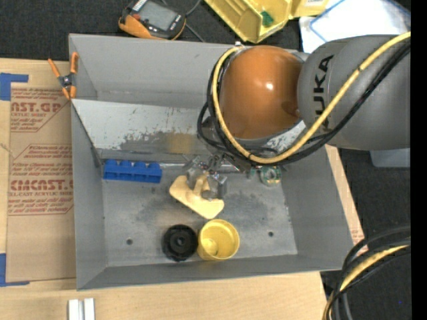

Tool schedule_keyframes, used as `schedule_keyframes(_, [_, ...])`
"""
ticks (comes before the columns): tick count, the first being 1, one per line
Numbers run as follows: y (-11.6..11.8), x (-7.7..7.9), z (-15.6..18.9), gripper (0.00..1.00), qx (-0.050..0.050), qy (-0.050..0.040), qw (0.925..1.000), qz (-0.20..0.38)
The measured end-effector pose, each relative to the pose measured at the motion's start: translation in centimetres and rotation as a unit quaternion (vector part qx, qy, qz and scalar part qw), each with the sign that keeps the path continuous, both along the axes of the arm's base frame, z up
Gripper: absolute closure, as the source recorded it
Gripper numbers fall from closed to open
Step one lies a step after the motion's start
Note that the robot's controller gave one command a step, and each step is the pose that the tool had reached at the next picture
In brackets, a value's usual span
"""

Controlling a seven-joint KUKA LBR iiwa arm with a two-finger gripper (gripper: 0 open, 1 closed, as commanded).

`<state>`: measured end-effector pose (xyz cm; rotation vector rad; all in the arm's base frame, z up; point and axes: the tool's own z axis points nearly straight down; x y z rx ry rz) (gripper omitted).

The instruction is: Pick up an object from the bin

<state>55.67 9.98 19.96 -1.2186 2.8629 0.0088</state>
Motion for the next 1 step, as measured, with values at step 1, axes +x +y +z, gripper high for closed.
schedule_keyframes(1, [2.82,0.63,2.37,1.00,0.003,-0.0025,0.9991,-0.041])
